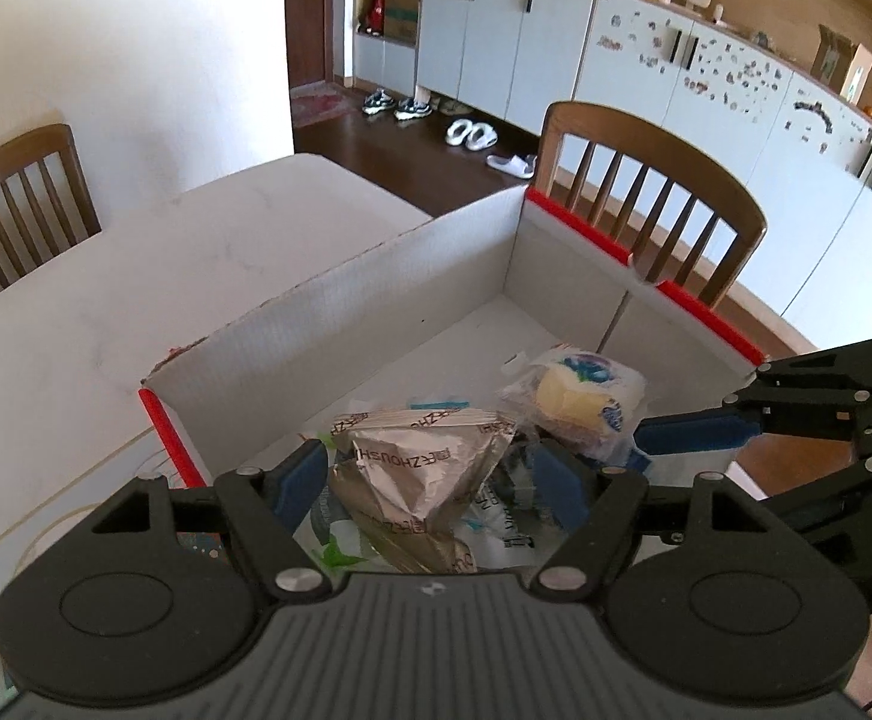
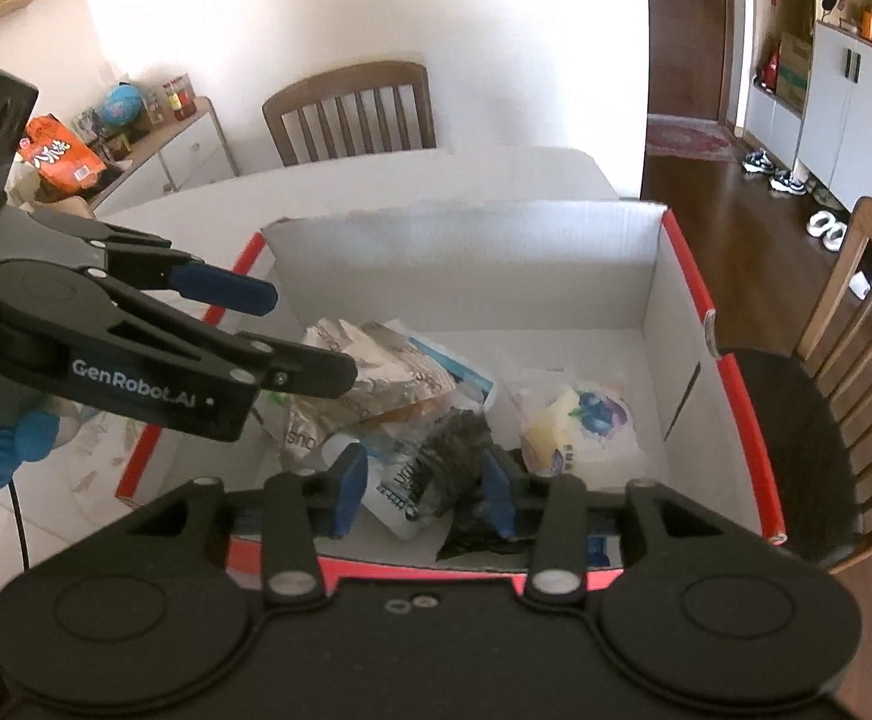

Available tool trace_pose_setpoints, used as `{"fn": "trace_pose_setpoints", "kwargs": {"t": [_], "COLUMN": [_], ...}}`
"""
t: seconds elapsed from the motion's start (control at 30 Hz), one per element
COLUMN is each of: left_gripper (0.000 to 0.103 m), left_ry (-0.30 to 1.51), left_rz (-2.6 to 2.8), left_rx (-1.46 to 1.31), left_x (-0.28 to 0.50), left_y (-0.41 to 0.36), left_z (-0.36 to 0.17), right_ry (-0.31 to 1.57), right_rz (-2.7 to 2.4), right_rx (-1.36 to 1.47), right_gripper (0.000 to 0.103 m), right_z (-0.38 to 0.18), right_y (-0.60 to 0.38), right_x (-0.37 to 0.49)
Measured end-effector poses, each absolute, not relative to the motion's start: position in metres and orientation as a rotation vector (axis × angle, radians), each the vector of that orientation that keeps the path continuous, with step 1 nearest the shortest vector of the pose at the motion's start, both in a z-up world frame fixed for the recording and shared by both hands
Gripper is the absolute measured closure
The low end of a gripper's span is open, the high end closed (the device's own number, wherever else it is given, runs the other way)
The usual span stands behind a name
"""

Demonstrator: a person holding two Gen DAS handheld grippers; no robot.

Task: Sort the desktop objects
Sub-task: 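Open the left tool dropping the foil bag while the right tool releases the black bag, then withdraw both tools from the box back toward the table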

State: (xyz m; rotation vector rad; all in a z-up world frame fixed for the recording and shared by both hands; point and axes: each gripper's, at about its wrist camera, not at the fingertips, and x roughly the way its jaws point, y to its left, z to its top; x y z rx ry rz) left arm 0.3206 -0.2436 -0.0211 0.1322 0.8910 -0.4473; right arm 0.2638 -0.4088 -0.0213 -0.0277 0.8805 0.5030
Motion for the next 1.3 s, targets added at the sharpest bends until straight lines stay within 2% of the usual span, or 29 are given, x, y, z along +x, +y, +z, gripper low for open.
{"fn": "trace_pose_setpoints", "kwargs": {"t": [0.17,0.23,0.27,0.47,0.53,0.6,0.67,0.87,0.97,1.0,1.3], "left_gripper": [0.028,0.028,0.028,0.028,0.025,0.022,0.022,0.015,0.011,0.0,0.0], "left_ry": [0.871,0.86,0.855,0.817,0.808,0.797,0.788,0.758,0.73,0.722,0.694], "left_rz": [-0.47,-0.477,-0.483,-0.51,-0.511,-0.511,-0.515,-0.533,-0.552,-0.557,-0.566], "left_rx": [0.1,0.093,0.091,0.06,0.048,0.042,0.039,0.034,0.045,0.04,0.013], "left_x": [0.309,0.302,0.298,0.276,0.268,0.262,0.256,0.242,0.235,0.233,0.221], "left_y": [-0.241,-0.24,-0.239,-0.232,-0.228,-0.224,-0.223,-0.219,-0.218,-0.218,-0.203], "left_z": [-0.011,-0.006,-0.004,0.01,0.014,0.017,0.021,0.026,0.029,0.03,0.032], "right_ry": [0.862,0.859,0.854,0.844,0.838,0.833,0.832,0.825,0.826,0.826,0.834], "right_rz": [0.499,0.506,0.506,0.503,0.51,0.511,0.514,0.502,0.485,0.48,0.466], "right_rx": [-0.011,0.002,0.009,0.017,0.028,0.031,0.03,0.017,0.015,0.015,0.022], "right_gripper": [0.055,0.048,0.041,0.038,0.035,0.027,0.027,0.016,0.015,0.015,0.015], "right_z": [-0.014,-0.012,-0.011,-0.006,-0.003,-0.001,0.001,0.004,0.004,0.003,0.002], "right_y": [-0.413,-0.415,-0.417,-0.416,-0.415,-0.414,-0.413,-0.411,-0.409,-0.408,-0.396], "right_x": [0.256,0.252,0.25,0.241,0.238,0.235,0.233,0.226,0.224,0.223,0.215]}}
